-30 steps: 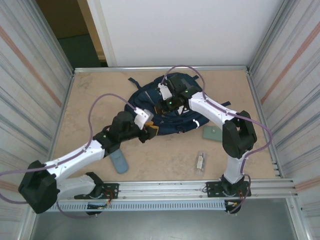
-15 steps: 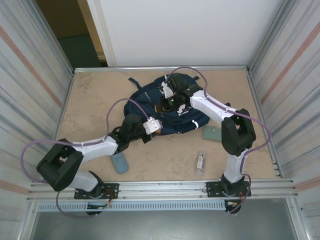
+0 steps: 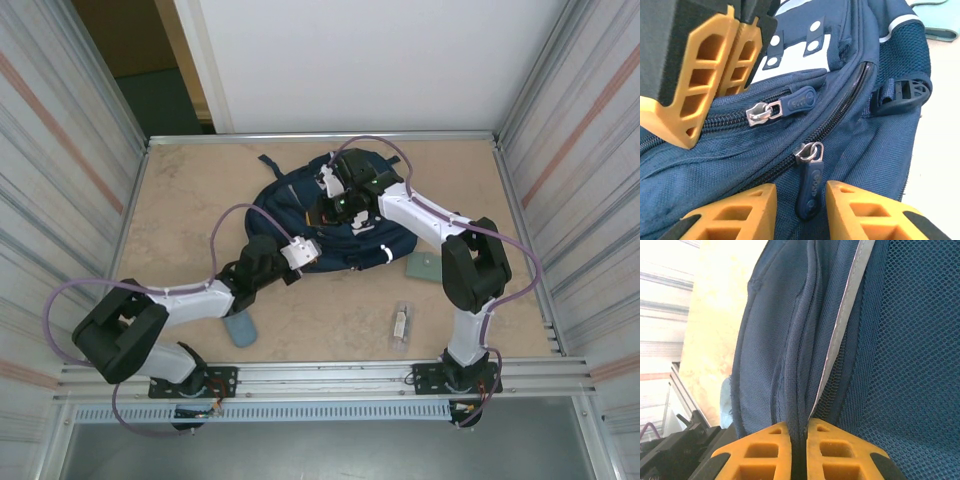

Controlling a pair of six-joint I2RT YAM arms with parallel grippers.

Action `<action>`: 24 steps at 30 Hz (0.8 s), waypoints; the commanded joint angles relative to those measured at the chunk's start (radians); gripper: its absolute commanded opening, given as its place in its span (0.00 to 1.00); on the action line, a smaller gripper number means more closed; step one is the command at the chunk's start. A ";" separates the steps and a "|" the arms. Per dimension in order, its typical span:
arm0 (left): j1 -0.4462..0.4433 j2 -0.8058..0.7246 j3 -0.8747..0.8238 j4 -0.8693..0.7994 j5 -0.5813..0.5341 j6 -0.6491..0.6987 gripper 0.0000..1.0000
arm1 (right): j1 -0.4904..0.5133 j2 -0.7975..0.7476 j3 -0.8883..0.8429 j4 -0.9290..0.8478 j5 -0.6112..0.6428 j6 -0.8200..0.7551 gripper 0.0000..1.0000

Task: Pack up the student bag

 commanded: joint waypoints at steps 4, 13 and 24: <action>-0.007 0.060 0.031 0.087 -0.041 -0.047 0.33 | 0.021 -0.009 0.033 -0.016 -0.081 0.050 0.00; -0.019 0.168 0.056 0.159 -0.162 -0.074 0.29 | 0.051 -0.028 0.024 0.026 -0.052 0.211 0.00; -0.083 0.284 0.044 0.337 -0.446 -0.038 0.24 | 0.089 -0.071 -0.053 0.104 -0.013 0.325 0.00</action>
